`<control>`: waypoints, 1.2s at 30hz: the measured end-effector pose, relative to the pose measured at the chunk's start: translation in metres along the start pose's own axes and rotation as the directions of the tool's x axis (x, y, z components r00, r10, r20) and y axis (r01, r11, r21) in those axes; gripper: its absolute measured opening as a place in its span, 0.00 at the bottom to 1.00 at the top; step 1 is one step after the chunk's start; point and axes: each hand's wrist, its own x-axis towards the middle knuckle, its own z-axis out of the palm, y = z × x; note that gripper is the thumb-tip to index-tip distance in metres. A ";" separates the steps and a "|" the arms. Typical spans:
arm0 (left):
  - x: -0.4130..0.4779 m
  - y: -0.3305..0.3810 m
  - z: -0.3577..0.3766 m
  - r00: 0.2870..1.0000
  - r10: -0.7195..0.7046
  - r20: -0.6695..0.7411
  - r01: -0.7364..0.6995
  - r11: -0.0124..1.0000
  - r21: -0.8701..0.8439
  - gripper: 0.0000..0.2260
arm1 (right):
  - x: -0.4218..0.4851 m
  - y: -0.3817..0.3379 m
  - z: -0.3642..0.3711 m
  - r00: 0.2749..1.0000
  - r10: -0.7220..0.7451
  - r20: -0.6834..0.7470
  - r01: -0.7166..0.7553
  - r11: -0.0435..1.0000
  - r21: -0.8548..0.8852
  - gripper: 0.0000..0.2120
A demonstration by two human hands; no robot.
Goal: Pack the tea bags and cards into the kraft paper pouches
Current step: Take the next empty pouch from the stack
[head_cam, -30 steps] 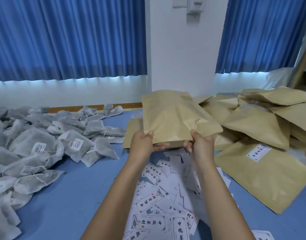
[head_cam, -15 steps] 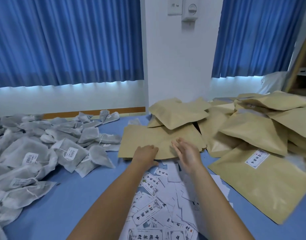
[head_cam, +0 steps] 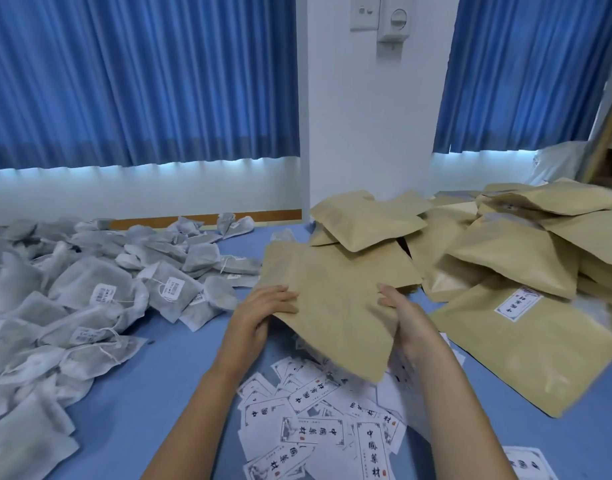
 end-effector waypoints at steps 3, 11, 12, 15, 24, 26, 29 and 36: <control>-0.005 0.002 -0.003 0.983 -0.183 -0.012 0.183 0.972 0.150 0.27 | -0.004 0.021 0.021 0.995 -0.099 0.010 0.094 0.968 0.233 0.23; -0.006 0.057 0.040 0.918 -0.241 0.315 0.212 0.970 0.122 0.21 | -0.015 0.041 0.060 0.992 -0.105 0.068 0.069 0.912 0.405 0.14; -0.006 0.057 0.046 0.904 -0.266 0.335 0.229 0.962 0.148 0.25 | -0.017 0.042 0.060 0.990 -0.074 0.117 0.018 0.906 0.423 0.11; -0.005 0.054 0.045 0.904 -0.334 0.268 0.312 0.942 0.122 0.24 | -0.020 0.042 0.060 0.966 -0.072 0.250 -0.061 0.872 0.486 0.11; -0.001 0.055 0.026 0.806 -0.525 0.272 0.588 0.764 -0.267 0.14 | -0.021 0.041 0.056 0.898 -0.142 0.417 -0.039 0.917 0.397 0.07; 0.000 0.054 0.019 0.794 -0.524 0.307 0.602 0.747 -0.282 0.14 | -0.023 0.041 0.055 0.874 -0.170 0.454 -0.016 0.926 0.377 0.10; 0.000 0.059 0.018 0.824 -0.525 0.214 0.565 0.793 -0.229 0.17 | -0.026 0.039 0.056 0.841 -0.183 0.509 -0.047 0.913 0.406 0.16; -0.007 0.063 0.037 0.792 -0.606 0.072 0.569 0.775 0.274 0.09 | -0.032 0.056 0.076 0.920 -0.179 0.349 0.132 0.979 0.154 0.18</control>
